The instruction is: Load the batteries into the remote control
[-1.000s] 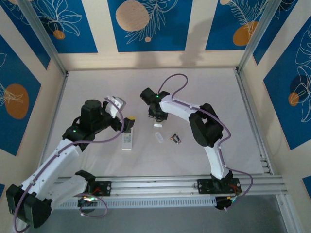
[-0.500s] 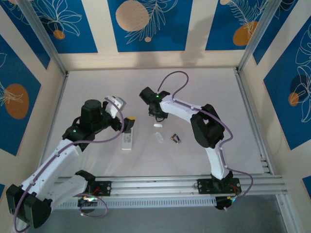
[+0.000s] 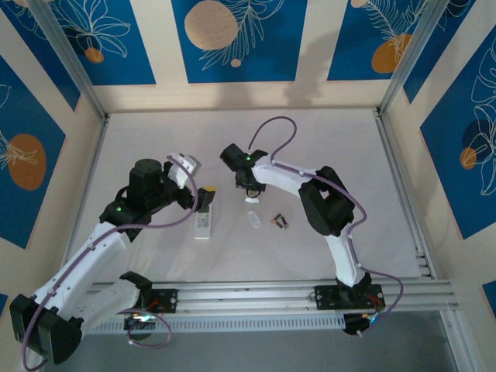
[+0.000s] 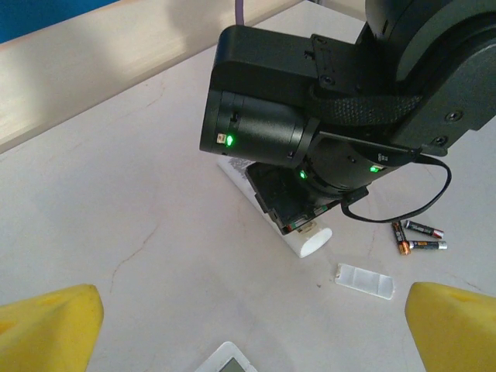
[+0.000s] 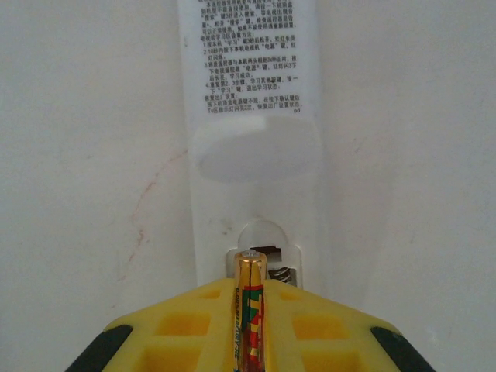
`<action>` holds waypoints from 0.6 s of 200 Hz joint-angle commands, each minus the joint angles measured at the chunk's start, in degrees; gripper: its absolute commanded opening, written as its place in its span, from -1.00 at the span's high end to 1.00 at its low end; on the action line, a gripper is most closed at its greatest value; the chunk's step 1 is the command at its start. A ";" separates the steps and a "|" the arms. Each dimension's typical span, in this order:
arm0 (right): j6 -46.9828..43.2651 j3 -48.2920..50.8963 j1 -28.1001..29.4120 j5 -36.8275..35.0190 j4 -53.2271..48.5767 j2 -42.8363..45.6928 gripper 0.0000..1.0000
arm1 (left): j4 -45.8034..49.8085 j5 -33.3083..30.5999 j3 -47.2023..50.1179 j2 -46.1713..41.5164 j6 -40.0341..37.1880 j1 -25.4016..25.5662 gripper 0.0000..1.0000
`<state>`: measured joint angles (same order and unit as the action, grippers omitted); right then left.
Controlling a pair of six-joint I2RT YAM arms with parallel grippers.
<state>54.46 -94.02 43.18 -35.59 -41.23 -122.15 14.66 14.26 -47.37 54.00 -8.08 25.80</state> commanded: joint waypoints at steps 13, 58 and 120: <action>0.13 1.09 0.33 -2.20 0.39 -0.95 0.67 | 1.08 -0.38 -0.87 -0.39 -0.80 0.43 -1.00; 0.31 1.07 0.40 -1.89 0.45 -1.34 0.67 | 1.03 -0.38 -0.83 -0.41 -0.88 0.48 -1.00; 1.15 0.63 0.52 -0.62 -0.57 -1.00 0.53 | 1.14 -0.39 -0.85 -0.47 -0.84 0.48 -1.00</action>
<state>54.50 -93.62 43.18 -35.99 -41.15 -122.54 14.63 14.28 -47.37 54.00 -8.10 25.80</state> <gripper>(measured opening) 0.235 0.999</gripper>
